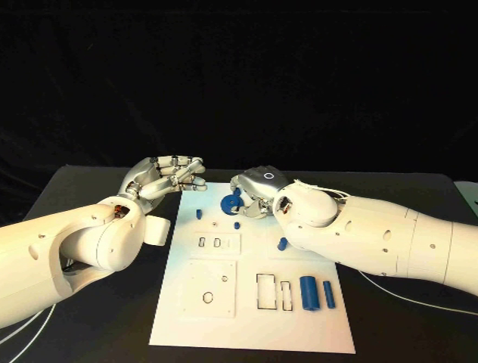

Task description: Assemble the parts on the task board

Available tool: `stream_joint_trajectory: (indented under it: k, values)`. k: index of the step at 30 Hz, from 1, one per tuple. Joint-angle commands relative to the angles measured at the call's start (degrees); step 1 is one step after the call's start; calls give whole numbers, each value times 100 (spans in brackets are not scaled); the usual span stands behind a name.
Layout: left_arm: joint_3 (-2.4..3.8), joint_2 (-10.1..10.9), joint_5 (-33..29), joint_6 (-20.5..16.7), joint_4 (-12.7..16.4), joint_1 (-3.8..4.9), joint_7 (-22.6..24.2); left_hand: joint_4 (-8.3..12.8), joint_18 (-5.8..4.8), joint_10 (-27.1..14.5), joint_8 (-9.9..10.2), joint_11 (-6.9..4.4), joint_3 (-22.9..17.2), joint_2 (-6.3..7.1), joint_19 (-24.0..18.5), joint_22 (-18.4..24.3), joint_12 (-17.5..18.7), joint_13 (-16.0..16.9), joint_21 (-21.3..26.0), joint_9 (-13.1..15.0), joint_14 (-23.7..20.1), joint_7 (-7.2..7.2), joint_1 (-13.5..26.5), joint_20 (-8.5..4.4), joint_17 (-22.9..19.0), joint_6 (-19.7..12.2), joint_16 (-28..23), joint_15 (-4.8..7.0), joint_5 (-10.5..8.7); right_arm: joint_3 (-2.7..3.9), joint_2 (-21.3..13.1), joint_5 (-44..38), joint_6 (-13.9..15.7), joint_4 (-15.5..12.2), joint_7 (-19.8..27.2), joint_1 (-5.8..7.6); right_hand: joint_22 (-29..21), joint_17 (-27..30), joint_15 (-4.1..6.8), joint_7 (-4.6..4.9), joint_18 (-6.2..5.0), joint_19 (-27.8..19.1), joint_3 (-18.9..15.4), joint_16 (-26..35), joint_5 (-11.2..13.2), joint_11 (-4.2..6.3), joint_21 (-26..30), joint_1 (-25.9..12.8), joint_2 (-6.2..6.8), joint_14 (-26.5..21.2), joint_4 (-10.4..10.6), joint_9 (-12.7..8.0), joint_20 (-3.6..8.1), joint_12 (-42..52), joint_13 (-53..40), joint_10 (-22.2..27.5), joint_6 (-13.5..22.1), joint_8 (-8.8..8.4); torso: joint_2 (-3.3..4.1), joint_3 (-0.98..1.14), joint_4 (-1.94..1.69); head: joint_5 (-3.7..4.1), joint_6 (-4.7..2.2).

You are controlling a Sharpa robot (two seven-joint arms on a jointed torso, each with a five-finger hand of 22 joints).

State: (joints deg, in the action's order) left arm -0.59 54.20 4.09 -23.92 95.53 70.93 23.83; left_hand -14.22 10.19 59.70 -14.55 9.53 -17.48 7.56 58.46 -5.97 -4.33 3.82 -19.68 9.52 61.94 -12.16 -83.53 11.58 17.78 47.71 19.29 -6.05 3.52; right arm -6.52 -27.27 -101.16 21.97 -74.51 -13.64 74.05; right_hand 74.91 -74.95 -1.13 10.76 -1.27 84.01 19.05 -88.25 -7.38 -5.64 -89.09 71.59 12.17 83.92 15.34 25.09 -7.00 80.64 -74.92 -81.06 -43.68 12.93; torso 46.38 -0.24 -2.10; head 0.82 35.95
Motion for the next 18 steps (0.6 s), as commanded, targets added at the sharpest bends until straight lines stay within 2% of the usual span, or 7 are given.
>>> stream_joint_trajectory:
  k: [1,9,14,15,18]
  values:
    - [5,-4,21,99,8,7,27,0,29,-32,32,1,-21,27,15,5,38,-3,3,-5,-9,-57,-35,17,4,-35,-34,-9,-32,-1,1,-50,-67,1,12,-3,1405,-964,-51,10,93,517,-349,-34,-87,-32,12,78,-11,494,140,-21,-62,-27,-512,17,29,-58,0,2,2,8,-8]
    - [5,2,21,99,1,7,26,0,29,-32,32,1,-21,27,15,5,38,-3,3,-5,-9,-57,-35,17,4,-35,-34,-9,-32,0,-219,39,128,-212,35,-3,1437,-991,-43,-15,103,542,-504,-42,-95,-16,-18,-12,-124,500,143,-9,-63,39,-570,-44,-100,-26,-3,4,2,27,-14]
    - [5,27,21,100,3,7,26,0,29,-32,32,1,-21,27,15,5,38,-3,3,-5,-9,-57,-35,17,4,-35,-34,-9,-32,35,-769,446,630,-642,221,13,1481,-1004,17,-93,117,577,-316,-47,-241,58,-63,97,-257,503,111,20,-13,179,-704,-188,-347,67,-12,4,29,23,-28]
    - [5,31,21,101,4,7,26,0,29,-32,32,1,-21,27,15,5,38,-3,3,-5,-9,-57,-35,17,4,-35,-34,-9,-32,42,-863,550,696,-700,281,20,1476,-997,26,-102,116,573,-280,-45,-258,66,-57,127,-267,502,99,21,-6,190,-715,-199,-374,74,-12,3,24,27,-31]
    - [5,54,21,112,11,7,27,5,29,-36,34,2,-23,30,14,7,42,-3,4,-6,-12,-57,-34,18,12,-39,-39,-10,-32,69,-1342,1230,838,-952,691,75,1436,-976,54,-130,102,541,-108,-39,-267,94,-15,297,-251,497,23,12,25,287,-812,-296,-465,75,-20,5,45,47,-44]
